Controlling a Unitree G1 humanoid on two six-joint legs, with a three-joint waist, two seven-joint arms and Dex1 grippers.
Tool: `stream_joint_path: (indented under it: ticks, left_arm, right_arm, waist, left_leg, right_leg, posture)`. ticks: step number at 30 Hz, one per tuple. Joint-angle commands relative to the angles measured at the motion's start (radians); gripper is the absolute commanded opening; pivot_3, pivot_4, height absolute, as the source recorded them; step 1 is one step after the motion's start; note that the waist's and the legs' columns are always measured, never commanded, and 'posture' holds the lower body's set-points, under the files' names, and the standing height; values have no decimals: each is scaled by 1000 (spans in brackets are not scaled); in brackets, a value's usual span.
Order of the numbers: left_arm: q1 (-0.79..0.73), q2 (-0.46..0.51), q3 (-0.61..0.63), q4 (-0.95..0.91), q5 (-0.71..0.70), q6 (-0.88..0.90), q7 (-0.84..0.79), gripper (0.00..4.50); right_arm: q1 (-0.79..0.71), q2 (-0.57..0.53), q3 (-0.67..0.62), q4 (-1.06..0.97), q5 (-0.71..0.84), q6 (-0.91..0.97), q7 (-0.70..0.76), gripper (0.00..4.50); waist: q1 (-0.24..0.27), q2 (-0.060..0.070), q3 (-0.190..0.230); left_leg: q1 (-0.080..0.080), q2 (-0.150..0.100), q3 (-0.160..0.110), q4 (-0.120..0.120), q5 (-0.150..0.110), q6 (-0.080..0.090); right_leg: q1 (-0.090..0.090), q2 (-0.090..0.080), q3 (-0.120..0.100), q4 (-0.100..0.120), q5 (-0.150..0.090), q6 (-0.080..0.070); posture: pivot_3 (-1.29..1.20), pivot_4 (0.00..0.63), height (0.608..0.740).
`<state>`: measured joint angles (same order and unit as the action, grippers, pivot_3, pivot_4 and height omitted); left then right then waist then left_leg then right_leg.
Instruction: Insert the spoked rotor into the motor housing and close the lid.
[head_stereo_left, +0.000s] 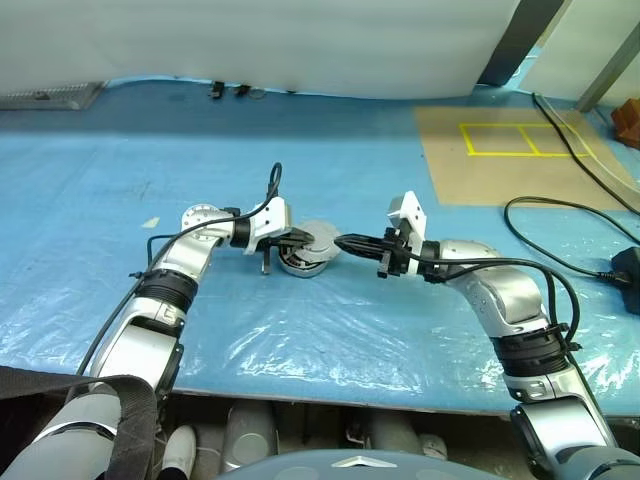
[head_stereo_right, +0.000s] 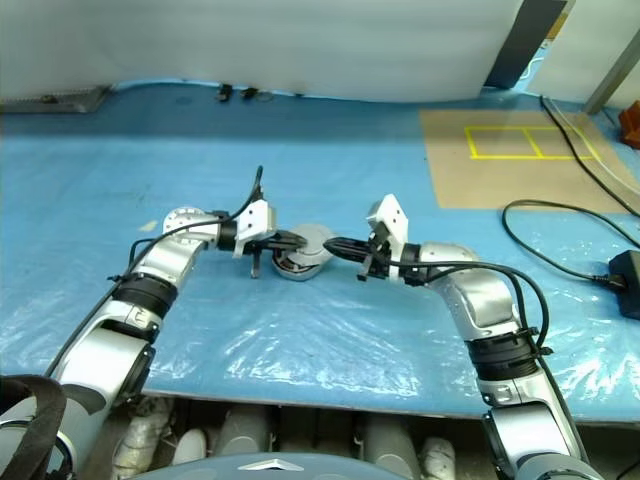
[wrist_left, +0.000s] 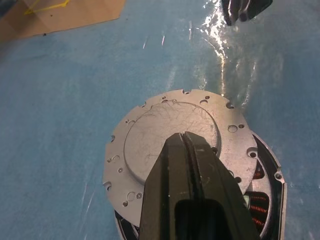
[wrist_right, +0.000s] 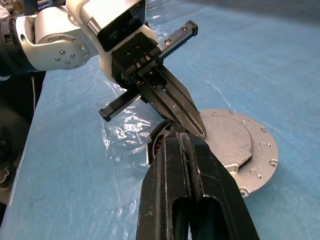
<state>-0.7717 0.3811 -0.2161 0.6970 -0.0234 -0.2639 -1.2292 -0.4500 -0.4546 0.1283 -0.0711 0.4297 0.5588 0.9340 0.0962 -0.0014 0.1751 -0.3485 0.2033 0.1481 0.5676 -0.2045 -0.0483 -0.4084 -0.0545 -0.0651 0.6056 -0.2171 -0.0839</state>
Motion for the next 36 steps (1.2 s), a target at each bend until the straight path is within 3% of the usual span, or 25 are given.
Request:
stream_joint_path:
  ticks: [1,16,26,29,36]
  left_arm:
    - [32,1,8,3,-17,43,-4,39]
    - [84,26,120,-186,-182,125,-5,39]
    - [296,136,248,-477,-270,230,90,39]
    - [378,157,268,-537,-277,253,129,0]
    - [537,149,307,-685,-317,298,233,0]
  right_arm:
    - [-38,19,15,26,-37,-44,-17,0]
    - [-118,106,61,162,-135,-122,-35,0]
    - [-190,165,79,261,-189,-155,-55,0]
    - [-207,178,89,285,-199,-170,-38,611]
    - [-249,204,94,329,-208,-181,-4,2986]
  waist:
    - [0,0,0]
    - [-3,0,0]
    - [-25,0,0]
    - [-28,0,0]
    - [-28,0,0]
  left_leg:
    - [0,0,0,0,0,0]
    - [-7,0,1,-1,1,2]
    - [-12,0,1,-1,0,0]
    - [-12,0,1,-1,0,0]
    - [-10,1,1,0,0,0]
  right_leg:
    - [0,0,0,0,0,0]
    - [-11,0,1,1,0,-1]
    - [-14,0,0,1,0,-1]
    - [-15,0,1,1,0,-1]
    - [-15,0,1,2,0,-1]
  posture:
    - [0,150,740]
    - [0,150,740]
    - [0,150,740]
    - [0,150,740]
    - [0,150,740]
